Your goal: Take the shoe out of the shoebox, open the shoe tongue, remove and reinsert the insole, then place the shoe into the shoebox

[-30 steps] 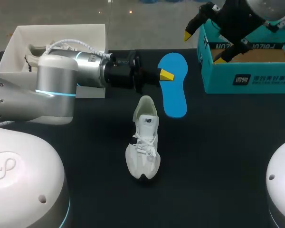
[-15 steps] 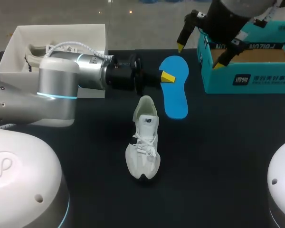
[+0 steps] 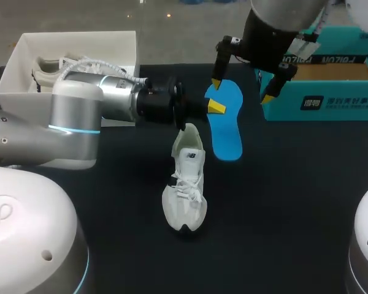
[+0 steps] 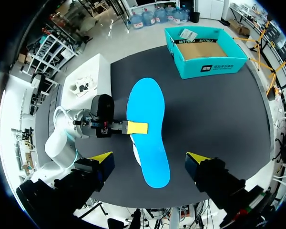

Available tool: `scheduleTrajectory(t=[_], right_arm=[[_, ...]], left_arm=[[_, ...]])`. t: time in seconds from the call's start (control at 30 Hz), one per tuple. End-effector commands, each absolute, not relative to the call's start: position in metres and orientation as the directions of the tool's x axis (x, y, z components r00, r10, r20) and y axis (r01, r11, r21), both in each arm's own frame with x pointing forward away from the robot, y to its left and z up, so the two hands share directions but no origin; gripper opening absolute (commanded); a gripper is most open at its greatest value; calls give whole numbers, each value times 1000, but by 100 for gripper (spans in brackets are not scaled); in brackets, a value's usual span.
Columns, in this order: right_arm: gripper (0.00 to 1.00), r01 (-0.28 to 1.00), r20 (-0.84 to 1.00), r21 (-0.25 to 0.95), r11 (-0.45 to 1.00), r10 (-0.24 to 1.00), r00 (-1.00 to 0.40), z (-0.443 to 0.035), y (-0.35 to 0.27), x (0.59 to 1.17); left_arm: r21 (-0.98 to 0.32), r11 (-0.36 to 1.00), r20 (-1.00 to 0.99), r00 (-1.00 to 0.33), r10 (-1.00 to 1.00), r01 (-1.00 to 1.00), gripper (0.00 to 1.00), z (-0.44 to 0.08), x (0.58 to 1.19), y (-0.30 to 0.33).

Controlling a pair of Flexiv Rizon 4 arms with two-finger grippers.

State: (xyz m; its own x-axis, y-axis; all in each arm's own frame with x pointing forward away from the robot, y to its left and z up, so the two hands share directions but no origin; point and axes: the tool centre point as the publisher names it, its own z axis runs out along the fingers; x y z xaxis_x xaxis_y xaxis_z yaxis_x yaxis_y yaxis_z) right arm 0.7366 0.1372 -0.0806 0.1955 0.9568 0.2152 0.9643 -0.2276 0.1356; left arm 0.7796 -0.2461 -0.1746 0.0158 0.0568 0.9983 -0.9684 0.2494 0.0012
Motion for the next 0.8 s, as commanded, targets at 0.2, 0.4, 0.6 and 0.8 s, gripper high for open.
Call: scheduleTrajectory(t=[0.2,0.4,0.6,0.8], right_arm=[[100,983,182,21,-182,968,175,-102,150,747],[100,978,165,43,-203,967,194,-124,160,739],[100,981,126,109,-161,981,147,-126,163,736],[100,982,89,125,-144,987,134,-125,156,739]], left_arm=[[5,233,998,20,65,-972,0,-179,774,-250],[-1,232,998,14,65,-973,0,-178,775,-250],[9,233,998,23,58,-972,0,-182,775,-243],[15,241,999,27,47,-970,0,-186,775,-240]])
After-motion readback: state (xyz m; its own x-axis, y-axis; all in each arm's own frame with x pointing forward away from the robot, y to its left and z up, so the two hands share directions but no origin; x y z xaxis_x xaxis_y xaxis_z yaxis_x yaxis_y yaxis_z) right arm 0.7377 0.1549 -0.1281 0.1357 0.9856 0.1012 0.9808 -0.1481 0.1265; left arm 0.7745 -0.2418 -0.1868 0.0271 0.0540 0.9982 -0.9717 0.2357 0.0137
